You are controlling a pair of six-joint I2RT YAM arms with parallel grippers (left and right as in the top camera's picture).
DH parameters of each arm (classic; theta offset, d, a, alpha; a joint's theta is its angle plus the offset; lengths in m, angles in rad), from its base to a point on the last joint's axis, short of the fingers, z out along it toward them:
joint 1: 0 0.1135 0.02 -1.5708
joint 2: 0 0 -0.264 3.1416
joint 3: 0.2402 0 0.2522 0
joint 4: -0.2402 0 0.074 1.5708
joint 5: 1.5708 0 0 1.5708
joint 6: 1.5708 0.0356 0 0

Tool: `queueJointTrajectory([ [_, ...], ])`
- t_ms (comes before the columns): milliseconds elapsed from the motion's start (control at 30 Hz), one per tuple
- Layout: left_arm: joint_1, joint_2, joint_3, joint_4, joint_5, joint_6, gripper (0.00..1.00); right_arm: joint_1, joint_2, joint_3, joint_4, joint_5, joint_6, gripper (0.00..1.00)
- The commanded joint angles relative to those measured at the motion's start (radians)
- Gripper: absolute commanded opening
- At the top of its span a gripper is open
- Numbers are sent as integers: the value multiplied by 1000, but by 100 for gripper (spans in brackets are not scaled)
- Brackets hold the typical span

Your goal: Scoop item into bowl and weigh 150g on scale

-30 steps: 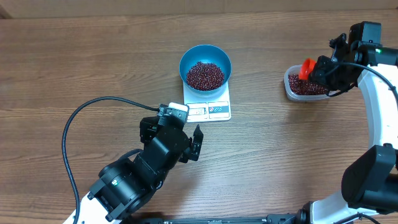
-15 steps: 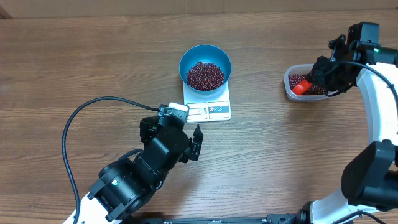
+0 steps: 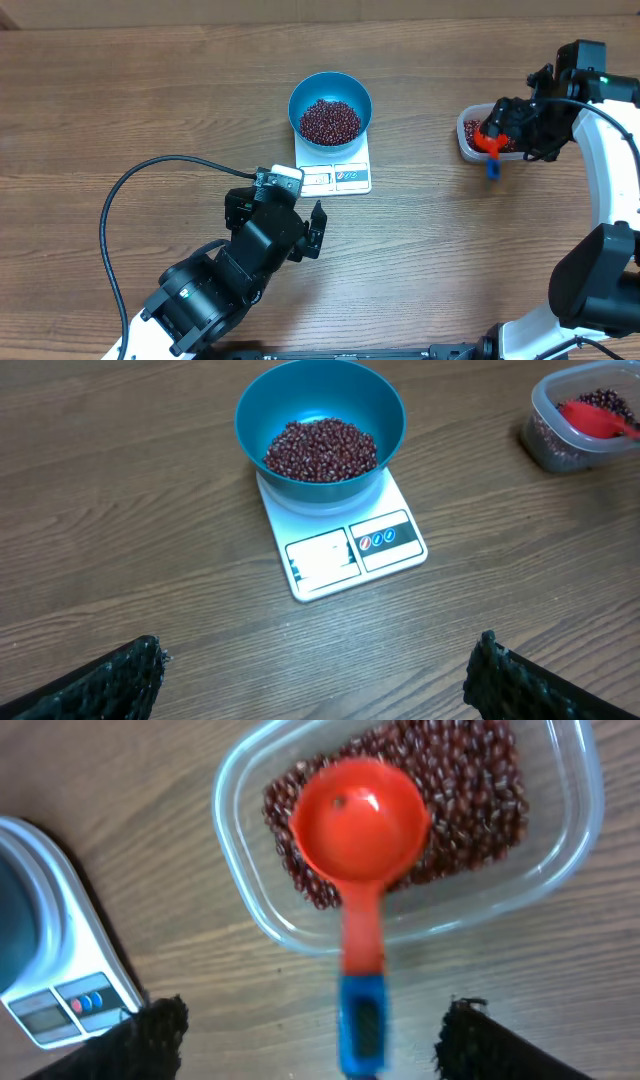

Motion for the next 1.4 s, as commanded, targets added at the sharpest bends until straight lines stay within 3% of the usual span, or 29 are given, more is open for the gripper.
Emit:
queueJointTrajectory([
  [0, 5, 2, -8, 4, 2, -14, 100, -26, 4, -2, -20, 12, -32, 87],
  [133, 5, 2, -8, 4, 2, -14, 100, -47, 3, 16, -71, 18, -85, 100],
  [533, 5, 2, -8, 4, 2, -14, 100, -51, -74, 101, -210, 70, -257, 100],
  [1367, 5, 2, -8, 4, 2, -14, 100, -51, -108, 101, -226, 66, -258, 100],
])
